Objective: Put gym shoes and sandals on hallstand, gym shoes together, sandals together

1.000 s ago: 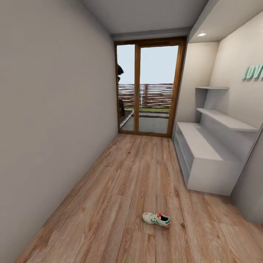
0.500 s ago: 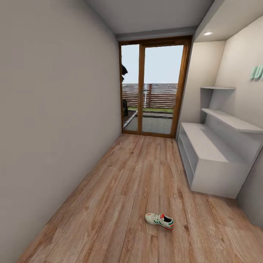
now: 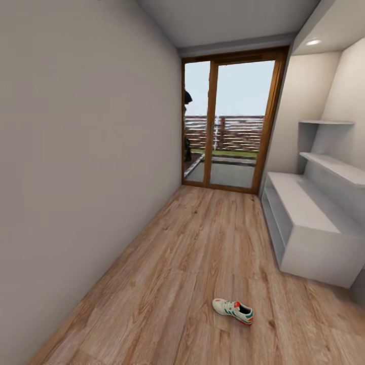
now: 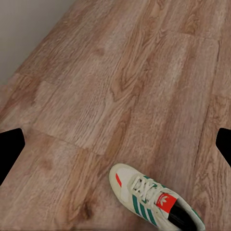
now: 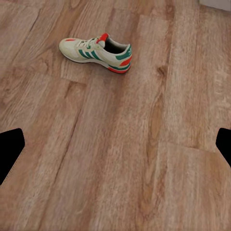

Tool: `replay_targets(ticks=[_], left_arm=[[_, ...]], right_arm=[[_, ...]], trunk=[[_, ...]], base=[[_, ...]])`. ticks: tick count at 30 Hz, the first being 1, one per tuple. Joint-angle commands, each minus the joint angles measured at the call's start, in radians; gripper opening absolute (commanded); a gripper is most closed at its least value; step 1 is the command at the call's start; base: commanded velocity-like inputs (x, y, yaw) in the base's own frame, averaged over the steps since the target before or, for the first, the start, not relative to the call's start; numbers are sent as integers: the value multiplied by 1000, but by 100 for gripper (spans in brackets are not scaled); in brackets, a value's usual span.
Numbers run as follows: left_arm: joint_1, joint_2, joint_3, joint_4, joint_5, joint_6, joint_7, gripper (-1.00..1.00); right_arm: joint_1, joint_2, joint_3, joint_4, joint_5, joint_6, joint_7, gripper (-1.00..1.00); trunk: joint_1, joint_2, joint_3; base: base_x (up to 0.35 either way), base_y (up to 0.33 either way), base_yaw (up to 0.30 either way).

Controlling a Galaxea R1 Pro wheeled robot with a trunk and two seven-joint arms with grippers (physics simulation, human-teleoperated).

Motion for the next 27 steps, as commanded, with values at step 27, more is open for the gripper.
replay_targets(ticks=[27], left_arm=[[-1,0,0,1,0,-3,5,100]], right_arm=[[0,0,2,1,-10,-3,0,100]], trunk=[[0,-1,-1]], base=[[0,0,277]])
